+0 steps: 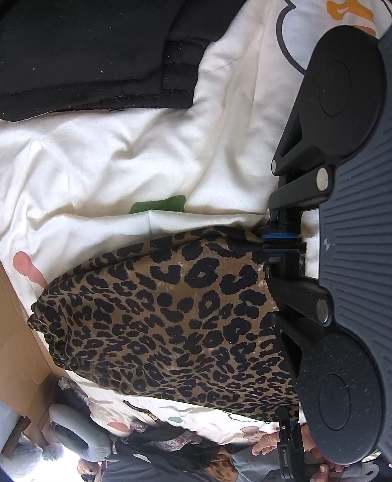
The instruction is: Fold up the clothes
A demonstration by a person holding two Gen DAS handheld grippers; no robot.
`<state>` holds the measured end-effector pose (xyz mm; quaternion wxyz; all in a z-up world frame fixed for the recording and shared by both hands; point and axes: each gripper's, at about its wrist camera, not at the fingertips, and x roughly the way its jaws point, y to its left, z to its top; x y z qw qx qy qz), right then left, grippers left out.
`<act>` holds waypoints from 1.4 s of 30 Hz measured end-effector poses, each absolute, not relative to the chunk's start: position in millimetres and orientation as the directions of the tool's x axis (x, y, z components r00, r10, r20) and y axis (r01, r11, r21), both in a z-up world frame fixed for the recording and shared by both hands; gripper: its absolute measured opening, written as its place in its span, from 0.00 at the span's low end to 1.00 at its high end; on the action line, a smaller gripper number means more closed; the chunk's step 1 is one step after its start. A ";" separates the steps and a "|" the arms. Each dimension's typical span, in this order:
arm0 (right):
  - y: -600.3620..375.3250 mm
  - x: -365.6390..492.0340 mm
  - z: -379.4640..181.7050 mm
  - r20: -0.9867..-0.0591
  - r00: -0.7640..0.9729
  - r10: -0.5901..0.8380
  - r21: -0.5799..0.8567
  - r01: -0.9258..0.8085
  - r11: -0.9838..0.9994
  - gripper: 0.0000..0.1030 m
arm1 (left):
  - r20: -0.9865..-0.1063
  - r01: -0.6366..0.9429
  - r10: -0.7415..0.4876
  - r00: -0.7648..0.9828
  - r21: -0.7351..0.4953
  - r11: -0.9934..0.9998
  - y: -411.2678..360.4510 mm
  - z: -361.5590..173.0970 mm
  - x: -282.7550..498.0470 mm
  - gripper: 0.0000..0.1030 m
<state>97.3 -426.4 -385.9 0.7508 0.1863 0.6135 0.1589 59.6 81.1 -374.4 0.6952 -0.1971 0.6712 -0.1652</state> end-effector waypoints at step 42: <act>-439.2 82.3 -308.5 -0.809 0.289 0.512 0.535 0.000 0.845 0.03 | -0.852 -0.123 -0.524 0.018 -0.522 0.844 84.1 -326.8 62.0 0.08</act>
